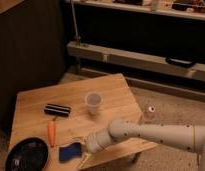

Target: Place the white sponge in the ceramic cup

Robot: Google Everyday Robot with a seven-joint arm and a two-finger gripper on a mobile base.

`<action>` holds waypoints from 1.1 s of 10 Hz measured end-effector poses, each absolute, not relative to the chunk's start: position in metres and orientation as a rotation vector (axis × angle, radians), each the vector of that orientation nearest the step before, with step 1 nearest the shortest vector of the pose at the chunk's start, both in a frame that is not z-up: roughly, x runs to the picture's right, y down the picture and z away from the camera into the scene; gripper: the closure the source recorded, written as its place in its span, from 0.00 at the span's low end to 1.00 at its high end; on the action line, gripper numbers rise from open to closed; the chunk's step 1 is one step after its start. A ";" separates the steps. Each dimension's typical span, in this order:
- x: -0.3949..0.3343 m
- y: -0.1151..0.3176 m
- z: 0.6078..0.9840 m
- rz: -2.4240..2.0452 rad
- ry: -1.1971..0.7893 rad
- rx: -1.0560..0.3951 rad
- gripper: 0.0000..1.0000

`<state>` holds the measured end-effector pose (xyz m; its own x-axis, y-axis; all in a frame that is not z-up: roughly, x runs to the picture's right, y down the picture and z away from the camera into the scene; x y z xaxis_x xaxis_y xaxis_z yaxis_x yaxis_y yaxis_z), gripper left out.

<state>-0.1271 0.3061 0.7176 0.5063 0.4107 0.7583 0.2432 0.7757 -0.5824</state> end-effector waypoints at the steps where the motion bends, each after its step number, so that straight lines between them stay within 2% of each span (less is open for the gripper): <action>1: -0.127 0.306 0.720 0.113 -1.059 -0.712 0.20; 8: -0.129 0.309 0.743 0.099 -1.042 -0.717 0.20; 10: -0.130 0.311 0.747 0.090 -1.042 -0.732 0.31; 11: -0.130 0.312 0.749 0.090 -1.041 -0.738 0.42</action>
<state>-0.1303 0.3116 0.7489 0.5245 0.4020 0.7505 0.2674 0.7592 -0.5934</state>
